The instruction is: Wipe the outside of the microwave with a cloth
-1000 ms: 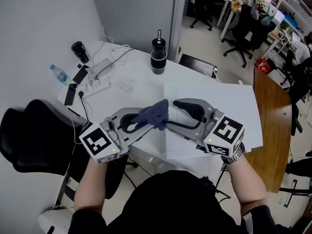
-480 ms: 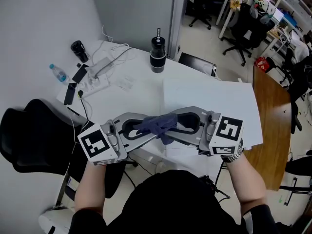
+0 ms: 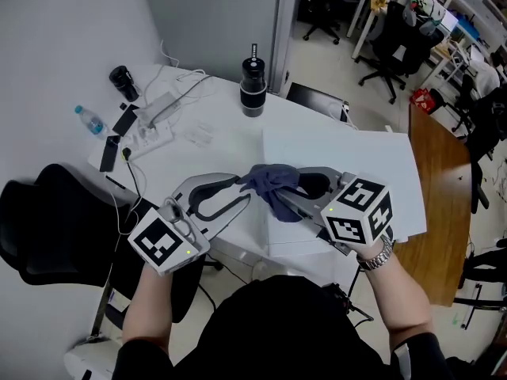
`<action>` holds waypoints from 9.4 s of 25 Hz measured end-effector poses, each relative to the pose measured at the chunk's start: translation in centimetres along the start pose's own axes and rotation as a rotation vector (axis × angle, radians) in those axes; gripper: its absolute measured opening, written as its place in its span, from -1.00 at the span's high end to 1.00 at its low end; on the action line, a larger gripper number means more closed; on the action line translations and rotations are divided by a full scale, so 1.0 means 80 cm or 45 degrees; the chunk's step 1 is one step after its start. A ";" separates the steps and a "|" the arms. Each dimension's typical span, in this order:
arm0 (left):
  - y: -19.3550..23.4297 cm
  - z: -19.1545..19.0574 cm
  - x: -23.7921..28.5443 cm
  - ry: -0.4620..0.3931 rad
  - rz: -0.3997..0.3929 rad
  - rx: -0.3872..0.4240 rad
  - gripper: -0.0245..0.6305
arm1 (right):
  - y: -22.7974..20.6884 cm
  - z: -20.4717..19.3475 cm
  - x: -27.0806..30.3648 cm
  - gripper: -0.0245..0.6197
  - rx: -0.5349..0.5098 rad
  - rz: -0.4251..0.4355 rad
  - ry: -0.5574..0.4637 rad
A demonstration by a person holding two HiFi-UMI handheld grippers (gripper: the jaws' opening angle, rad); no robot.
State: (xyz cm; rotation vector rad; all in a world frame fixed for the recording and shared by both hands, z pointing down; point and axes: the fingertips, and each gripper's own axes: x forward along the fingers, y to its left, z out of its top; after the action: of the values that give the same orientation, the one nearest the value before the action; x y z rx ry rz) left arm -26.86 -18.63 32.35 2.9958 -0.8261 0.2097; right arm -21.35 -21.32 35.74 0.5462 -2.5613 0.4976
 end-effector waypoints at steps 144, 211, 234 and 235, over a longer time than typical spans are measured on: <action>-0.316 0.034 0.359 0.355 0.117 0.111 0.91 | -0.439 -0.480 -0.278 0.61 0.433 -0.701 0.060; -0.307 -0.029 -0.154 0.028 0.637 -0.071 0.91 | 0.157 -0.245 -0.046 0.61 -0.172 -0.254 -0.197; -0.290 -0.035 -0.147 0.064 0.566 -0.073 0.91 | 0.071 -0.276 -0.036 0.61 0.077 -0.508 -0.174; -0.290 -0.034 -0.144 0.061 0.559 -0.073 0.91 | 0.067 -0.277 -0.041 0.61 0.080 -0.520 -0.176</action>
State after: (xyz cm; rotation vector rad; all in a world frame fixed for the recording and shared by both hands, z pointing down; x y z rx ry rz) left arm -25.13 7.31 33.72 2.7042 -1.4462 0.2583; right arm -12.99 -6.21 50.93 1.1295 -2.4696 0.4054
